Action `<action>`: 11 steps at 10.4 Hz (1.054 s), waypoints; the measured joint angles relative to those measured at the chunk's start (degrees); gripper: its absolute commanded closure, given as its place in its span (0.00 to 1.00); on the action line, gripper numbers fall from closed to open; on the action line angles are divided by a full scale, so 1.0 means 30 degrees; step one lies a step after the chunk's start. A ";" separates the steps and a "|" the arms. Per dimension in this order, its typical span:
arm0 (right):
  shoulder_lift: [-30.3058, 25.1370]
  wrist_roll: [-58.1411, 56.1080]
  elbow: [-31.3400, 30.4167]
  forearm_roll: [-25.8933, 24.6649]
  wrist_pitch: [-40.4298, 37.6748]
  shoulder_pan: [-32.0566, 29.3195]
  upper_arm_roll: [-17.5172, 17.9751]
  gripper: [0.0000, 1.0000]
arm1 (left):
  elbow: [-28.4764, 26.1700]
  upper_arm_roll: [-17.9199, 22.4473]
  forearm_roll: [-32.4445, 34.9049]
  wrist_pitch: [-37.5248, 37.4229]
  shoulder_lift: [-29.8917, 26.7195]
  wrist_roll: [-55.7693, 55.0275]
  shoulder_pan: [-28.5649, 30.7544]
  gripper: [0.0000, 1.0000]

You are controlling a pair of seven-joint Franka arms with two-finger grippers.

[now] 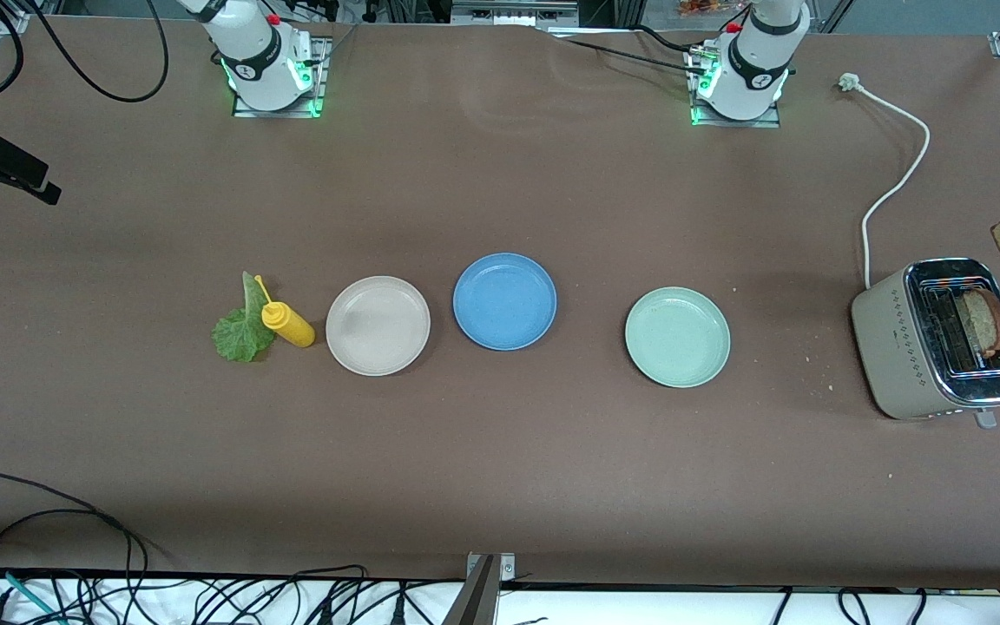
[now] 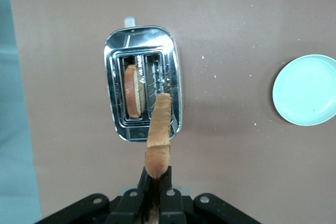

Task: Make sandwich in blue plate with both arms
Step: 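Lift the bread slice up out of the toaster with the left gripper, then carry the bread slice over the blue plate and lower it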

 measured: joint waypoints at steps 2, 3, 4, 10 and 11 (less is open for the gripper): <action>-0.0007 -0.0009 0.0014 0.0000 -0.0001 0.0000 -0.0005 0.00 | -0.0084 -0.0273 -0.0557 0.0337 0.0055 0.0000 -0.0073 1.00; -0.0009 -0.0009 0.0015 0.0000 -0.0003 0.0001 -0.0005 0.00 | -0.0325 -0.0288 -0.1140 0.0648 0.0054 -0.0006 -0.0079 1.00; -0.0010 -0.0009 0.0016 -0.0001 -0.0007 -0.0001 -0.0007 0.00 | -0.0601 -0.0375 -0.1505 0.0895 0.0105 -0.0008 -0.0129 1.00; -0.0007 -0.0009 0.0025 -0.0002 -0.0035 0.0011 -0.0003 0.00 | -0.0847 -0.0883 -0.4724 0.1317 0.1781 -0.3983 -0.3303 1.00; 0.0020 -0.0009 0.0025 -0.0002 -0.0068 0.0009 -0.0005 0.00 | -0.1005 -0.0884 -0.5854 0.1321 0.1843 -0.4187 -0.3447 1.00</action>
